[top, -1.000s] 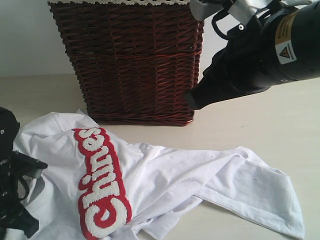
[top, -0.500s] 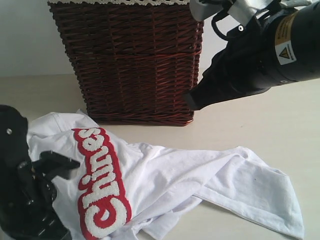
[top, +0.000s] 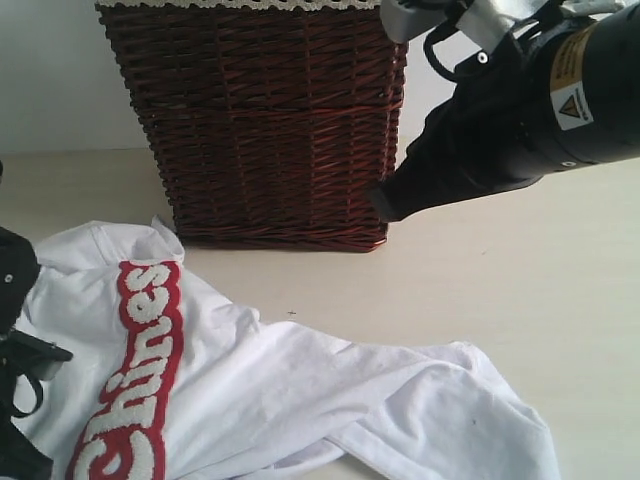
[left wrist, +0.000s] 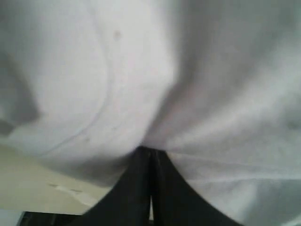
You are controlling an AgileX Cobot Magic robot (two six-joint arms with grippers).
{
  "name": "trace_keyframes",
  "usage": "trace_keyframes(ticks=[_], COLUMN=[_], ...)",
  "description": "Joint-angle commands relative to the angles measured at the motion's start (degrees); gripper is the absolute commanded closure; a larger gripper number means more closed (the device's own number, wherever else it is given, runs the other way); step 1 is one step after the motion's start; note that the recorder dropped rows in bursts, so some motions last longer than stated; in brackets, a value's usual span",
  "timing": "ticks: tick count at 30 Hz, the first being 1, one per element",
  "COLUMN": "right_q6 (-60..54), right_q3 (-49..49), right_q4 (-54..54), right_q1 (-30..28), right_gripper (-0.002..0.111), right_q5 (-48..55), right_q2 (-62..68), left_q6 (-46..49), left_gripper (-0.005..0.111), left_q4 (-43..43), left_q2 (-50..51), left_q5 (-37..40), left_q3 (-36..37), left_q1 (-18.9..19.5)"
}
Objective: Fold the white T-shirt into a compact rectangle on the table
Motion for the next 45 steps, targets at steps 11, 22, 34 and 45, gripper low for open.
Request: trace_keyframes(ticks=[11, 22, 34, 45], right_q6=[-0.43, -19.81, -38.13, -35.33], right_q3=[1.19, -0.59, -0.59, -4.55], right_q4=[-0.50, 10.47, 12.13, 10.65], right_q1=[-0.47, -0.47, -0.47, -0.08], right_gripper=[0.101, 0.067, 0.063, 0.108], right_q5=[2.38, 10.58, 3.26, 5.85], right_q2=[1.93, 19.19, 36.54, 36.23], left_q6=[-3.24, 37.98, 39.33, 39.44], left_gripper=[0.107, 0.107, 0.107, 0.107], left_q4=[2.96, -48.89, -50.92, -51.55], left_q2=[-10.14, -31.32, -42.70, -45.28], left_q5=[-5.57, -12.18, -14.11, -14.11], left_q3=[-6.27, -6.62, -5.71, -5.08], left_q1=[16.62, 14.41, 11.04, 11.04])
